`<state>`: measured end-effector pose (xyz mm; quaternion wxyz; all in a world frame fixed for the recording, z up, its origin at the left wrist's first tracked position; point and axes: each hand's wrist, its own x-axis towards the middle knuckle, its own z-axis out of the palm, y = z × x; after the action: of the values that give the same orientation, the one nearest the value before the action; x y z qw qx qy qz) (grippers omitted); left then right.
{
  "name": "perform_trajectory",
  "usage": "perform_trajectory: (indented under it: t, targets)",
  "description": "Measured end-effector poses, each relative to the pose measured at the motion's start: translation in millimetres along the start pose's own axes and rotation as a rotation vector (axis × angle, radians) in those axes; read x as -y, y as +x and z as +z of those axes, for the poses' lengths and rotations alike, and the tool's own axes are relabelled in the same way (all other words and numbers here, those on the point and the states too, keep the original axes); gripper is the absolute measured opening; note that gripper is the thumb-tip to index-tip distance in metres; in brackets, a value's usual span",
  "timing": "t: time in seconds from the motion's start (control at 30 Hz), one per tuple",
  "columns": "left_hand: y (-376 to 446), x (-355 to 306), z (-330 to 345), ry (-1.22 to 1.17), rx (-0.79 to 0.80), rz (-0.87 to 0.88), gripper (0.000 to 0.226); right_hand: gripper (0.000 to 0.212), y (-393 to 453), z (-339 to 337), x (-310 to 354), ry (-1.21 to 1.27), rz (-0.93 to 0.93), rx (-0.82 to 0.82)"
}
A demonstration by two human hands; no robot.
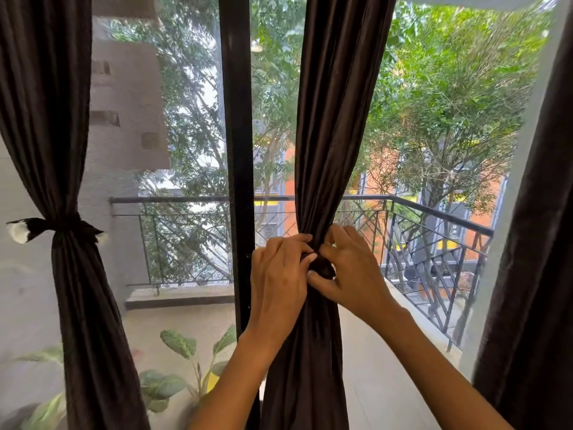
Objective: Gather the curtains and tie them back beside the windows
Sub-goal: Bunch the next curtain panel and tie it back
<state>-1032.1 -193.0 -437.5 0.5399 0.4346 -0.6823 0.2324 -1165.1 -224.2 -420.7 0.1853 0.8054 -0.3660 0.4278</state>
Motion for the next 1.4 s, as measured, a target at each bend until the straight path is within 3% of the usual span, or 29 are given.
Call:
perform_trajectory:
  t: [0.17, 0.27, 0.4, 0.57, 0.7, 0.8, 1.0, 1.23, 1.4]
  targets:
    - [-1.1, 0.5, 3.0, -0.024, 0.009, -0.041, 0.019, 0.026, -10.6, 2.2, -3.5, 0.278, 0.117, -0.101]
    - [0.3, -2.2, 1.0, -0.023, 0.008, -0.027, 0.018, 0.028, -8.9, 1.8, 2.9, 0.225, 0.153, -0.163]
    - [4.8, -2.2, -1.4, -0.028, -0.019, -0.067, 0.021, 0.031, 0.7, -2.6, 1.9, 0.326, 0.161, -0.117]
    - [-0.8, 3.2, -1.8, -0.041, -0.015, -0.058, 0.020, 0.015, -18.0, -1.9, 4.0, 0.319, 0.166, -0.192]
    - [-4.4, 9.4, 2.6, -0.053, -0.056, -0.066, 0.016, 0.029, -20.3, -6.2, 9.2, 0.420, 0.220, -0.257]
    - [-5.0, 17.3, 1.7, 0.062, -0.060, -0.003, 0.023, 0.014, -17.3, -10.5, 3.2, 0.484, 0.209, -0.232]
    - [6.8, 36.9, -16.0, 0.259, -0.051, 0.128, 0.030, 0.015, -10.4, -31.5, -28.2, 0.643, 0.265, -0.088]
    - [8.0, 26.6, 5.4, -0.243, 0.124, -0.177, 0.021, 0.020, -14.3, -8.6, -37.0, 0.636, 0.447, -0.097]
    - [11.4, 21.9, 16.5, -0.326, 0.101, -0.209, 0.026, 0.017, -11.0, -1.0, -33.9, 0.598, 0.445, -0.155]
